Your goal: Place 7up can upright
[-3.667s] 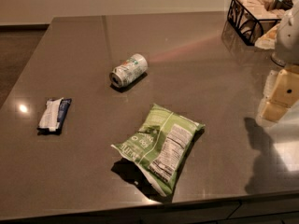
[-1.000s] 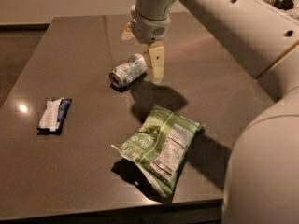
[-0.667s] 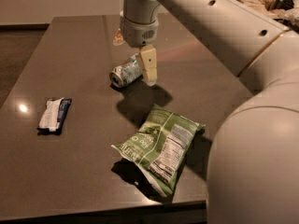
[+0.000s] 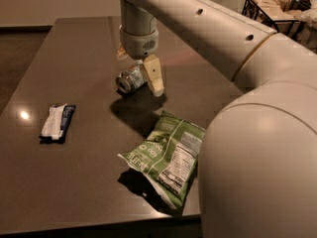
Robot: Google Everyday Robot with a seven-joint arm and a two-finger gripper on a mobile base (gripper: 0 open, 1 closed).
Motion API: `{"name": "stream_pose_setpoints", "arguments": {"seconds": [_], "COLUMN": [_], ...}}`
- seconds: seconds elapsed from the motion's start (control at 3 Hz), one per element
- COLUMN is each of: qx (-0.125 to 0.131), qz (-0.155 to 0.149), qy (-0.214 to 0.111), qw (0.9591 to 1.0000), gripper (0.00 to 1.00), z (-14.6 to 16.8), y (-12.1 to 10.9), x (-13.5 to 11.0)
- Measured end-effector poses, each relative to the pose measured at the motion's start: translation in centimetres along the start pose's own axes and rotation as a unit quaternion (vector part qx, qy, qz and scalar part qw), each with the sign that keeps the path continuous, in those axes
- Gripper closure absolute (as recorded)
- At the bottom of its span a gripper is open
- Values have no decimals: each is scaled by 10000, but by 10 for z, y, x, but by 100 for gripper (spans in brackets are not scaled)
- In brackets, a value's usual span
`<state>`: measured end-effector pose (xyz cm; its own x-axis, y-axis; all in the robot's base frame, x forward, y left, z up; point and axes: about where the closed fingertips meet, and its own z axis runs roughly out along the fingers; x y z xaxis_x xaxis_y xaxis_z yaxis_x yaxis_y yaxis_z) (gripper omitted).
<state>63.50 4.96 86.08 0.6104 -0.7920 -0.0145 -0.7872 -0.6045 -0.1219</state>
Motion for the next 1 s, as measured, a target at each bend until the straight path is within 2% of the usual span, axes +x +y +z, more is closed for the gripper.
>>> {"name": "stream_pose_setpoints", "arguments": {"seconds": [0.33,0.67,1.0], "qx": [-113,-212,-280], "qz": [45,134,205], "qy": [85,156,198], "qw": [9999,9996,9992], "gripper": [0,18,41], "z": [9,12,13], "y": [2,-2,-8], "x": [-3,-8,-12]}}
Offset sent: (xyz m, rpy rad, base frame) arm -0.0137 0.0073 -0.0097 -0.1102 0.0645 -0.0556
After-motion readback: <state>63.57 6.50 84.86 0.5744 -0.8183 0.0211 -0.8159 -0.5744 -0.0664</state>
